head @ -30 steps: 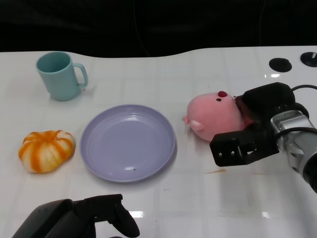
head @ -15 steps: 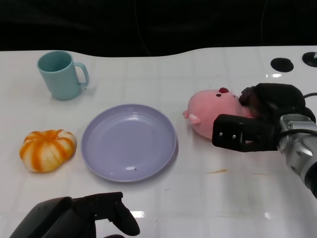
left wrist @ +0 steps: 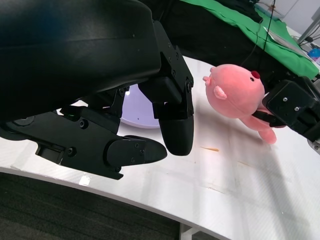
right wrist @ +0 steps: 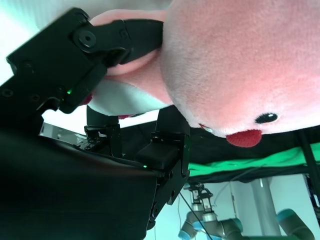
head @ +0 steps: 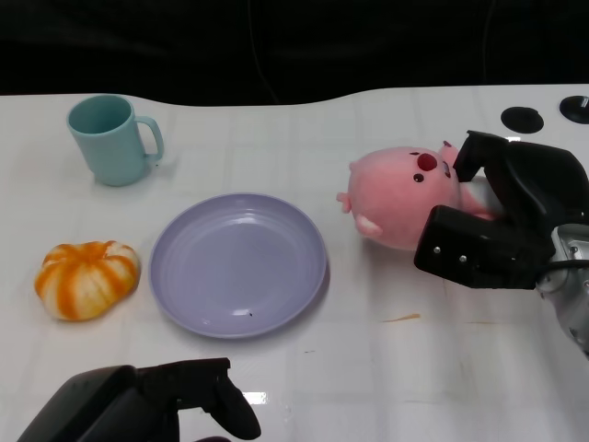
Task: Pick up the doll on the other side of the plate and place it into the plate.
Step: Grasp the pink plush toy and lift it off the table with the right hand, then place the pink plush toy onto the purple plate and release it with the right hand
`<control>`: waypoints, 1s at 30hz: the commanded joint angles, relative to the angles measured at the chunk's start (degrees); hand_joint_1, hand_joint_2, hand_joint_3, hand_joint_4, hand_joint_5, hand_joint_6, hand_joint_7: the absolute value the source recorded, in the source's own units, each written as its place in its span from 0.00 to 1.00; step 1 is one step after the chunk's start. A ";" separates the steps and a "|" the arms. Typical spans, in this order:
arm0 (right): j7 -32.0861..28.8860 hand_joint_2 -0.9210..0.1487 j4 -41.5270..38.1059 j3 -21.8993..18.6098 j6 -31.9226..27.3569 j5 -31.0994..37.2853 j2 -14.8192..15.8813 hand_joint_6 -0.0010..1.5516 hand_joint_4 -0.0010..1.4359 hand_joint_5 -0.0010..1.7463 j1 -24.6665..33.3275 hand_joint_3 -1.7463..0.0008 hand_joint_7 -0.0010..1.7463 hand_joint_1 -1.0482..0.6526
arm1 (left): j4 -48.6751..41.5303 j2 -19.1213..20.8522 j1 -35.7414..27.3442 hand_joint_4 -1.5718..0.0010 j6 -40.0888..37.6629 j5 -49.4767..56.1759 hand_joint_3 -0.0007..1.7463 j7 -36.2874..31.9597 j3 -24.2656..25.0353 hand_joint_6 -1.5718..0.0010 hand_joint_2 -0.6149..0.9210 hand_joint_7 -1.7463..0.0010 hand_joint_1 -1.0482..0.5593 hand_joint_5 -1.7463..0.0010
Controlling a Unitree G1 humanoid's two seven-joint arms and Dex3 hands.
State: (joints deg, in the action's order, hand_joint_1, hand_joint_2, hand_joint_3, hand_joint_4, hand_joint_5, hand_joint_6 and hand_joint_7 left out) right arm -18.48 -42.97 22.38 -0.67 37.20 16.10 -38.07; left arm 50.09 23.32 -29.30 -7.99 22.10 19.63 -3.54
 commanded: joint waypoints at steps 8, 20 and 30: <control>1.24 0.49 8.28 -3.12 1.69 -3.11 -1.07 0.49 0.68 1.00 0.59 0.28 1.00 0.49 | -0.14 0.77 0.14 0.61 3.00 0.58 0.23 0.57 -1.15 0.56 1.00 0.45 0.53 0.01; 6.18 0.51 15.72 -0.63 2.55 -2.65 -8.09 0.47 0.68 1.00 -2.70 0.27 1.00 0.48 | 0.10 0.15 0.83 0.61 1.75 1.60 0.23 0.40 -3.04 0.56 1.00 0.46 0.52 0.02; 8.53 0.57 10.43 3.56 0.71 -0.93 -14.94 0.48 0.69 1.00 -6.18 0.23 1.00 0.48 | 0.91 -0.74 1.45 0.62 0.37 4.02 0.23 0.43 -5.39 0.56 1.00 0.47 0.52 0.01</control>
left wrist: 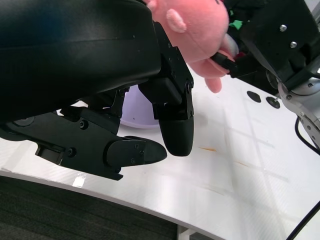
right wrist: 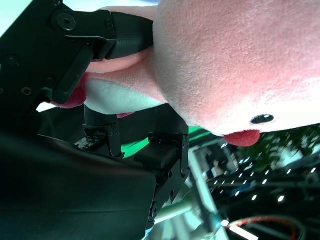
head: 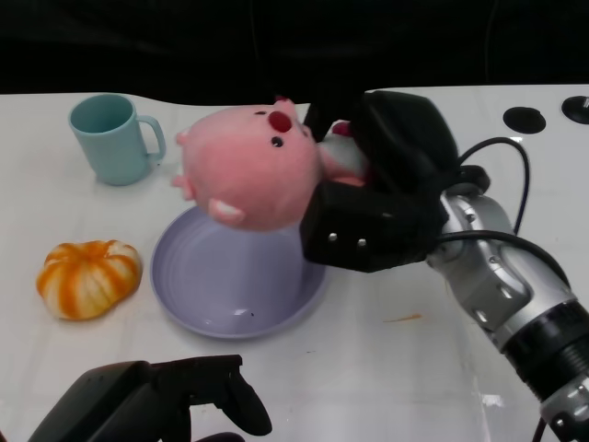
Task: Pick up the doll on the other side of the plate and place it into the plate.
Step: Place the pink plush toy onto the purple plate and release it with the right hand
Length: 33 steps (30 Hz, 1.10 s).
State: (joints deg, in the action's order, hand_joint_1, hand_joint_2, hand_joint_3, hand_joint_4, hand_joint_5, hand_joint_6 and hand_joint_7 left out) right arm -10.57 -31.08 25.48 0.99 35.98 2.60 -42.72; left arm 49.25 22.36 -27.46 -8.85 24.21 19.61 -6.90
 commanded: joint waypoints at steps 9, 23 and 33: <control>1.08 0.52 -4.99 1.72 -5.07 0.46 -7.38 0.56 0.61 1.00 -1.60 0.39 0.63 0.49 | 2.43 -0.03 -0.30 0.61 0.51 2.51 0.24 0.64 -2.56 0.56 1.00 0.46 0.52 0.03; 20.99 0.00 1.82 5.45 -12.40 -0.17 -5.28 0.23 0.13 0.22 -0.07 0.88 0.00 0.26 | 2.12 0.03 -0.13 0.61 0.34 2.36 0.25 0.68 -2.52 0.56 0.99 0.46 0.52 0.04; 28.63 0.00 15.83 3.48 -15.60 -2.19 -0.93 0.24 0.13 0.23 3.41 0.87 0.01 0.22 | 0.93 -0.30 0.86 0.60 0.91 2.60 0.25 0.14 -3.18 0.56 0.99 0.46 0.52 0.03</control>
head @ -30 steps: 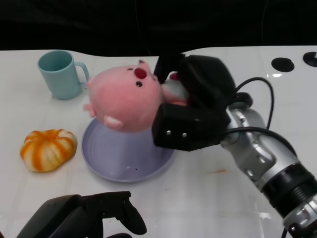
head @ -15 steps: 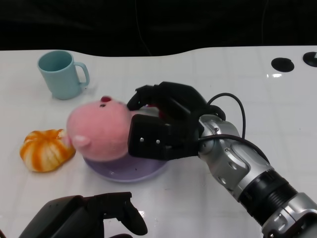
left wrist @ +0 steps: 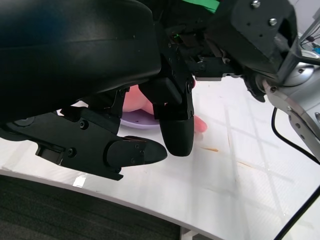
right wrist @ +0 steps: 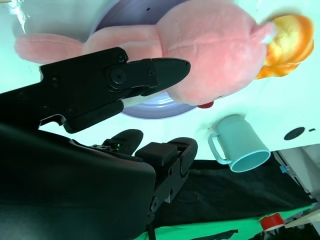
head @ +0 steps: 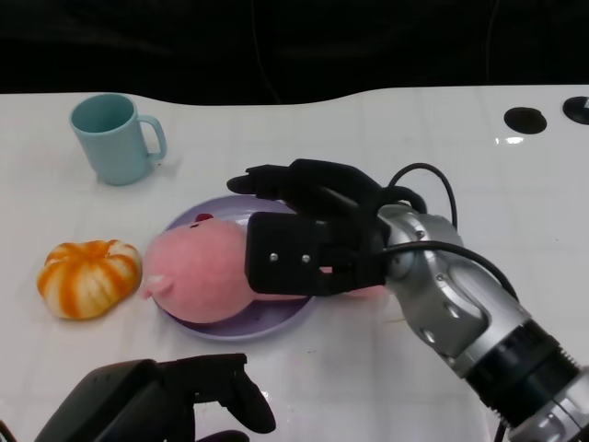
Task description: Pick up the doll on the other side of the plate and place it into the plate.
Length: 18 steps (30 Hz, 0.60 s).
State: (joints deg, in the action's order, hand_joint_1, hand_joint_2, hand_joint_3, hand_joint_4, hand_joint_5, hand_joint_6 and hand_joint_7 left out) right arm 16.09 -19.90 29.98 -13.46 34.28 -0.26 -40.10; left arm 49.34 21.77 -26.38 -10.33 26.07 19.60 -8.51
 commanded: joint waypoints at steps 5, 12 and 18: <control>7.21 0.00 13.14 -5.42 0.38 -6.60 5.76 0.29 0.19 0.27 4.06 0.87 0.03 0.25 | 0.04 0.11 0.44 0.61 2.41 0.86 0.25 -0.03 -2.09 0.56 0.99 0.46 0.52 0.02; 13.62 0.00 25.04 -13.82 1.53 -19.37 10.45 0.42 0.33 0.46 11.74 0.90 0.08 0.35 | -0.77 0.13 1.50 0.61 1.53 1.30 0.25 0.15 -2.33 0.56 0.99 0.46 0.51 0.02; 15.39 0.00 34.79 -18.67 -2.56 -25.84 13.87 0.52 0.46 0.59 18.96 0.90 0.12 0.40 | -1.95 0.32 1.78 0.61 2.34 1.43 0.25 -0.35 -2.29 0.56 0.99 0.46 0.50 0.02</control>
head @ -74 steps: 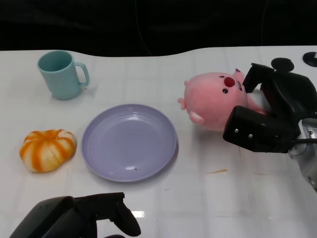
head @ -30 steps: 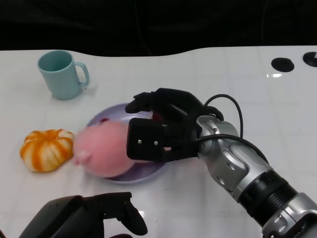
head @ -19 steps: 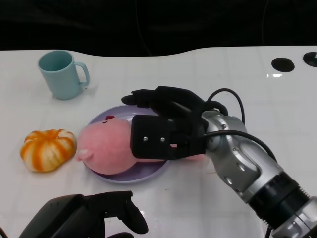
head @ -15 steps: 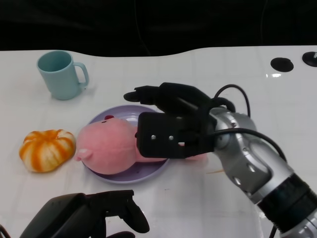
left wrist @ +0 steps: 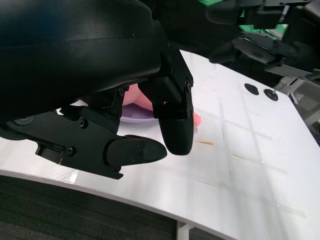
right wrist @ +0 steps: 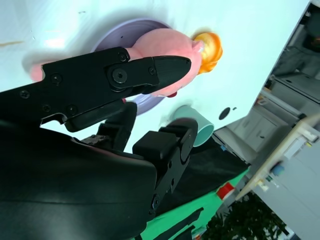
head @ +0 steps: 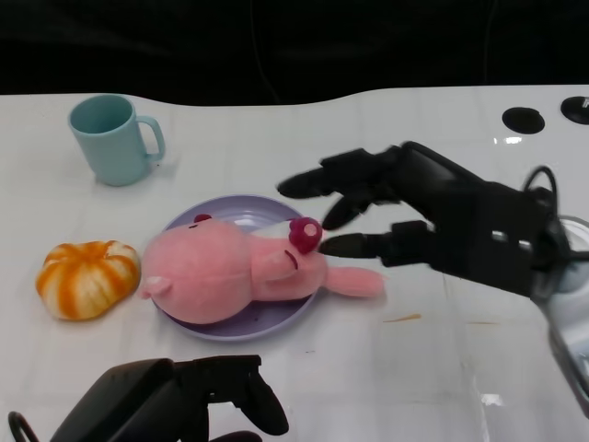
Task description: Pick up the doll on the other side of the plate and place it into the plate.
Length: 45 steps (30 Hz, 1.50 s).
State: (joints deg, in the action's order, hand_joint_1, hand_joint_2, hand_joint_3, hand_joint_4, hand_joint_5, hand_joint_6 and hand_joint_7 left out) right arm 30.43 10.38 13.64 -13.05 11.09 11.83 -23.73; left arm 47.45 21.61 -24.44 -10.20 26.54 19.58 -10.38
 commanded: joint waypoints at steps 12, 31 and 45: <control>-0.41 0.04 24.52 -10.50 -20.28 -13.63 4.55 0.45 0.46 0.81 14.85 0.80 0.46 0.49 | -1.64 0.53 0.86 0.61 3.24 1.05 0.26 -0.32 0.07 0.55 0.98 0.47 0.51 0.02; 1.35 0.38 17.03 -8.37 -4.36 -11.36 12.69 0.46 0.48 0.92 22.75 0.45 0.75 0.55 | -1.85 0.70 -0.30 0.60 4.80 -1.25 0.25 0.46 3.03 0.54 0.97 0.48 0.53 0.03; 0.50 0.38 15.37 -7.27 -2.01 -8.49 14.02 0.45 0.52 0.99 21.60 0.36 0.83 0.58 | -1.43 0.60 -1.52 0.59 5.77 -2.07 0.25 0.40 4.38 0.53 0.98 0.50 0.53 0.07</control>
State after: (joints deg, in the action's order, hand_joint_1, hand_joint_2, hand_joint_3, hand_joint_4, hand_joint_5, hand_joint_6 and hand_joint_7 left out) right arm 30.56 25.99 6.24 -15.09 2.04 24.56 -1.31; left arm 45.33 21.88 -25.65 -4.64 24.67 19.61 -6.61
